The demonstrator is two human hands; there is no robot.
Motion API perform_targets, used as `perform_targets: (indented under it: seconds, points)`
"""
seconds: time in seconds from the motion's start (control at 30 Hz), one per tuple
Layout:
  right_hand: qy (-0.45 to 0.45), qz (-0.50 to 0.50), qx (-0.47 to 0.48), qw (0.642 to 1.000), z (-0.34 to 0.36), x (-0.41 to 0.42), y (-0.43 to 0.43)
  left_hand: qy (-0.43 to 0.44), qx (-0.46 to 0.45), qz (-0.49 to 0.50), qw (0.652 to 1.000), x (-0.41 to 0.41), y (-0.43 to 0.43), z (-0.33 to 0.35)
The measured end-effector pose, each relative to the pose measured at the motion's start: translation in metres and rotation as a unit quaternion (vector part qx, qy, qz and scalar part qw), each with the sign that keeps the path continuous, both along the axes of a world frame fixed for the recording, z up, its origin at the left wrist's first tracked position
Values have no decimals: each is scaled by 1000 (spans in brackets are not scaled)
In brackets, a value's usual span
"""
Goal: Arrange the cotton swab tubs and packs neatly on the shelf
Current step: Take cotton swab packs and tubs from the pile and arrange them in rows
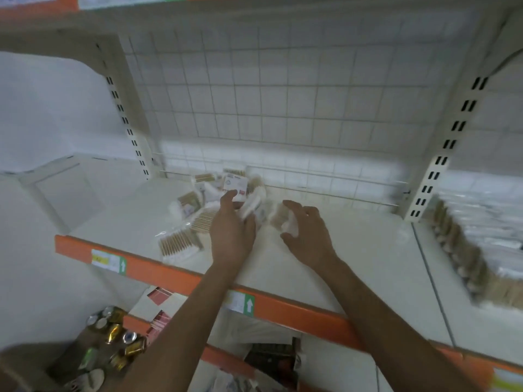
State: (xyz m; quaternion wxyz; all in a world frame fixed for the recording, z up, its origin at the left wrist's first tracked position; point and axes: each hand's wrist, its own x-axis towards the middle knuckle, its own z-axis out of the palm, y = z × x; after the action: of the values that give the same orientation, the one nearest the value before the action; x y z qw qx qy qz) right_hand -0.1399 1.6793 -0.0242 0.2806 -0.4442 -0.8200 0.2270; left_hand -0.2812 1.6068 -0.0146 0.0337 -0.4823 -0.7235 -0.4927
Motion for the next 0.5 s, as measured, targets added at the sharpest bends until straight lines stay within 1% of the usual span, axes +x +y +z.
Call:
perform_targets:
  seconds: [0.13, 0.27, 0.4, 0.5]
  points:
    - [4, -47, 9, 999, 1, 56, -10, -62, 13, -46, 997, 43, 10, 6]
    - [16, -88, -10, 996, -4, 110, -21, -109, 34, -115, 987, 89, 20, 4]
    - [40, -97, -12, 994, -7, 159, -31, -127, 36, -157, 979, 137, 29, 5]
    - [40, -92, -13, 995, -9, 189, -36, -132, 44, -167, 976, 170, 32, 6]
